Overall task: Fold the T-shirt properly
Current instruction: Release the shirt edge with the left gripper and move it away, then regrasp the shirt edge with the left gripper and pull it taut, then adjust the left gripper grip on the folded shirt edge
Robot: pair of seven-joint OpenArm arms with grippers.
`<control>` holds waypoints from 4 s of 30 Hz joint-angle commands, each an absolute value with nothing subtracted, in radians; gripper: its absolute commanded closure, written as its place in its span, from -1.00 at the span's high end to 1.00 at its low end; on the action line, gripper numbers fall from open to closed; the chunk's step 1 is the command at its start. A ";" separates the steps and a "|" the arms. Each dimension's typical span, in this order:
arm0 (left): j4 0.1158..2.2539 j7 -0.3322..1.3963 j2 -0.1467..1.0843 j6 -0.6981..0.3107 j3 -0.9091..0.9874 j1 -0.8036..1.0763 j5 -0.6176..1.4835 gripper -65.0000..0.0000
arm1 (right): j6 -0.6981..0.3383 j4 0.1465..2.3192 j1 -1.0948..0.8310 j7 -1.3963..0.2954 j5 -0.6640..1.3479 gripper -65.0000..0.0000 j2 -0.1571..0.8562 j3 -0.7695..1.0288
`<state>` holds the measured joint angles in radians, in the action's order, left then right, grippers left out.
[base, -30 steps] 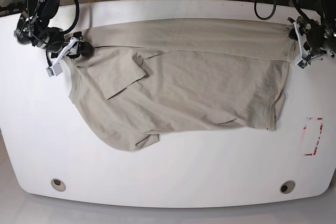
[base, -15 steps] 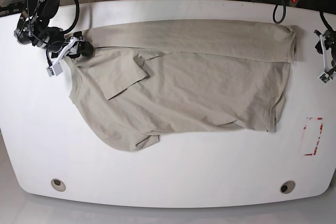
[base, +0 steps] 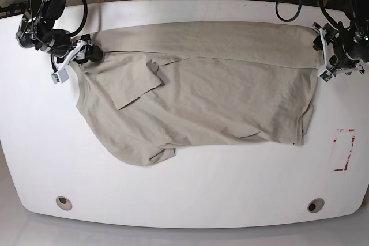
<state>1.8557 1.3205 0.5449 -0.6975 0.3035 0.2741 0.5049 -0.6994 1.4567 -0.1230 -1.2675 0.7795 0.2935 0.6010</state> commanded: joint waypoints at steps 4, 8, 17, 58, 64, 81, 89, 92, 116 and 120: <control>1.844 1.319 0.561 -0.698 0.300 0.286 0.501 0.03 | -0.698 1.468 -0.120 -1.279 0.769 0.07 0.308 0.605; 1.779 1.316 0.567 -0.698 0.300 0.288 0.499 0.03 | -0.698 1.466 -0.120 -1.279 0.769 0.07 0.308 0.605; 1.613 1.224 0.659 -0.698 0.298 0.272 0.427 0.02 | -0.698 1.463 -0.117 -1.279 0.769 0.07 0.308 0.605; 1.773 1.285 0.561 -0.698 0.168 0.139 0.441 0.02 | -0.698 1.465 -0.114 -1.277 0.768 0.07 0.282 0.607; 1.630 1.244 0.596 -0.698 0.168 0.093 0.440 0.02 | -0.698 1.463 -0.116 -1.274 0.768 0.07 0.282 0.608; 1.458 1.198 0.745 -0.698 0.171 -0.145 0.447 0.02 | -0.698 1.461 -0.136 -1.256 0.768 0.07 0.282 0.608; 1.458 1.204 0.765 -0.698 0.216 -0.162 0.472 0.02 | -0.698 1.463 -0.137 -1.256 0.773 0.07 0.282 0.608; 1.458 1.204 0.751 -0.698 0.223 -0.148 0.472 0.02 | -0.698 1.466 -0.137 -1.256 0.774 0.07 0.282 0.608; 1.069 1.204 0.705 -0.698 0.495 -0.157 0.947 0.02 | -0.698 1.468 -0.139 -1.262 0.776 0.07 0.282 0.608; 1.067 1.204 0.708 -0.698 0.550 -0.157 0.987 0.02 | -0.698 1.468 -0.139 -1.262 0.776 0.07 0.282 0.608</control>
